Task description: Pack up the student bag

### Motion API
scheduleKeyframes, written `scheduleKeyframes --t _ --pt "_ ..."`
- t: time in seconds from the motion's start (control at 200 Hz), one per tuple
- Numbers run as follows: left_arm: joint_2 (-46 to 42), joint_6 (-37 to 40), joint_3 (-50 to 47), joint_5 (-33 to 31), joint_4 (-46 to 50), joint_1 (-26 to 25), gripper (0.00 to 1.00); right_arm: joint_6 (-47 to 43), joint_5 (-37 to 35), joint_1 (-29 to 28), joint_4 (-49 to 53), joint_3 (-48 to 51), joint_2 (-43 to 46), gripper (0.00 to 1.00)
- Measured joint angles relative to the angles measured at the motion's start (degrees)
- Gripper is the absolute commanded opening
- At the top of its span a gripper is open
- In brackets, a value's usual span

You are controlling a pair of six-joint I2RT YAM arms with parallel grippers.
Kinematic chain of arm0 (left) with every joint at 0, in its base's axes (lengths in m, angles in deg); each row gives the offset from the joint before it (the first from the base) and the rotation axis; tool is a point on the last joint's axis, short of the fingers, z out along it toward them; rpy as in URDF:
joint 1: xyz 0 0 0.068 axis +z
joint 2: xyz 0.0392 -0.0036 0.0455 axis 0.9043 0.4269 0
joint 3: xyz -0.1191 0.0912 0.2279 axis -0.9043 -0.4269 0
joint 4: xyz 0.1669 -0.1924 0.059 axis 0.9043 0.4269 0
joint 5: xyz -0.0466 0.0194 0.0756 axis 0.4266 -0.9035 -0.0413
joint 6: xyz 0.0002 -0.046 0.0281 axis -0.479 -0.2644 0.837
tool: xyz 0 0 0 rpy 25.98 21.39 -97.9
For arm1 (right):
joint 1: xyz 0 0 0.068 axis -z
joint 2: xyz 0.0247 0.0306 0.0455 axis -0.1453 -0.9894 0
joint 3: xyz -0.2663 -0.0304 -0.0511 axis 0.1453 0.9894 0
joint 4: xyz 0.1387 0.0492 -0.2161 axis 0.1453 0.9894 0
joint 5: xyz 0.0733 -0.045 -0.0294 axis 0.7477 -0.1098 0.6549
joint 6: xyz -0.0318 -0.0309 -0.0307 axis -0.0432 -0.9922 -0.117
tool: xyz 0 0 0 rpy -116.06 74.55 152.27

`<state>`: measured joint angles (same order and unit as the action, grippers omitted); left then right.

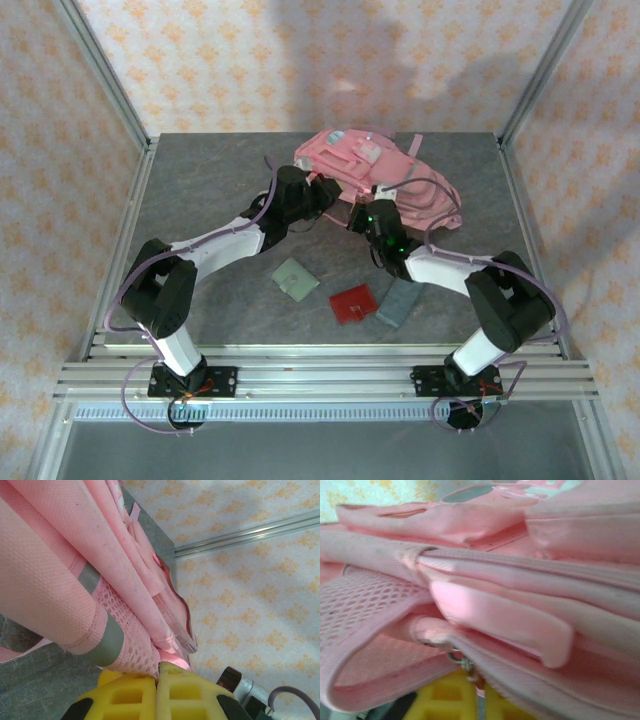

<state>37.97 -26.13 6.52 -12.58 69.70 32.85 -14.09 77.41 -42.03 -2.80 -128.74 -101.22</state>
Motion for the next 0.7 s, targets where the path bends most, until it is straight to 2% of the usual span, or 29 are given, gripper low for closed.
scheduleKeyframes --t 0.19,0.415,0.701 --pt "0.00 1.09 0.00 0.00 0.87 0.31 0.00 0.24 -0.33 -0.07 3.82 1.57 3.17 0.00" --pt "0.00 4.94 -2.08 -1.05 2.01 1.22 0.00 1.09 1.33 0.44 14.47 5.22 10.25 0.00" --pt "0.00 10.21 -4.79 -3.74 6.36 2.32 0.00 2.27 3.69 4.26 24.72 9.62 14.14 0.00"
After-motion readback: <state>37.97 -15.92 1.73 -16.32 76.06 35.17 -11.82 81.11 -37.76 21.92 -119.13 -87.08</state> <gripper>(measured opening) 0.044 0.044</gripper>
